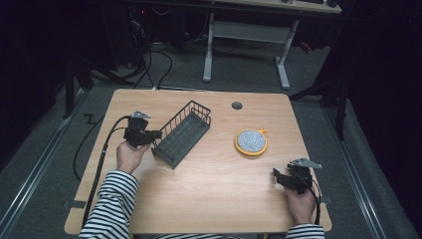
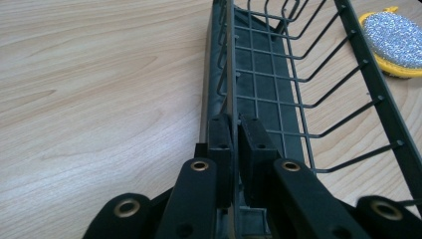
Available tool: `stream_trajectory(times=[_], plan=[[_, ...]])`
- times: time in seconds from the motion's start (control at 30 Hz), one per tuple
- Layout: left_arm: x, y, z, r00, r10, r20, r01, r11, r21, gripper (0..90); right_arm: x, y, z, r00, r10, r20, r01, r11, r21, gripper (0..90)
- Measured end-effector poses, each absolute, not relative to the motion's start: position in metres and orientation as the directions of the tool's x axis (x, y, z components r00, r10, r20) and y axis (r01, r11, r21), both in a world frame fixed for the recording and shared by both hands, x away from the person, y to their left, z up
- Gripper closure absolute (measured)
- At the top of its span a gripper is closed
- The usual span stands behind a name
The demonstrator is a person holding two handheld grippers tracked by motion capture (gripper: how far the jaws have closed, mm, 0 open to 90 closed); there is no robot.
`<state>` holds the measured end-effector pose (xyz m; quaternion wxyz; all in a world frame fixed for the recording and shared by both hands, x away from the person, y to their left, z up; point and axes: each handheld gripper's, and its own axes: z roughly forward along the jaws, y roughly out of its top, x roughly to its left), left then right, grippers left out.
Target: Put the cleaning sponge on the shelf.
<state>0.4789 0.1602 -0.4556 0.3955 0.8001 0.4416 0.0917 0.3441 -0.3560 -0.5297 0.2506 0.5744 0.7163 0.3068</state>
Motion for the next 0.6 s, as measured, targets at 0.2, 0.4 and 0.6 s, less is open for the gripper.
stream_trajectory(times=[0.2,0.4,0.6], plan=[[0.477,0.155,-0.456,0.595,0.778,-0.2,0.63,-0.298,0.717,85.3,0.344,-0.356,-0.53,-0.215,0.976,-0.011,0.668,0.155,0.728,35.7],[0.476,0.149,-0.456,0.6,0.774,-0.202,0.63,-0.302,0.715,85.3,0.344,-0.356,-0.53,-0.217,0.976,-0.013,0.667,0.158,0.728,35.7],[0.471,0.135,-0.456,0.618,0.76,-0.202,0.62,-0.314,0.719,85.3,0.344,-0.356,-0.53,-0.217,0.976,-0.013,0.667,0.158,0.728,35.7]])
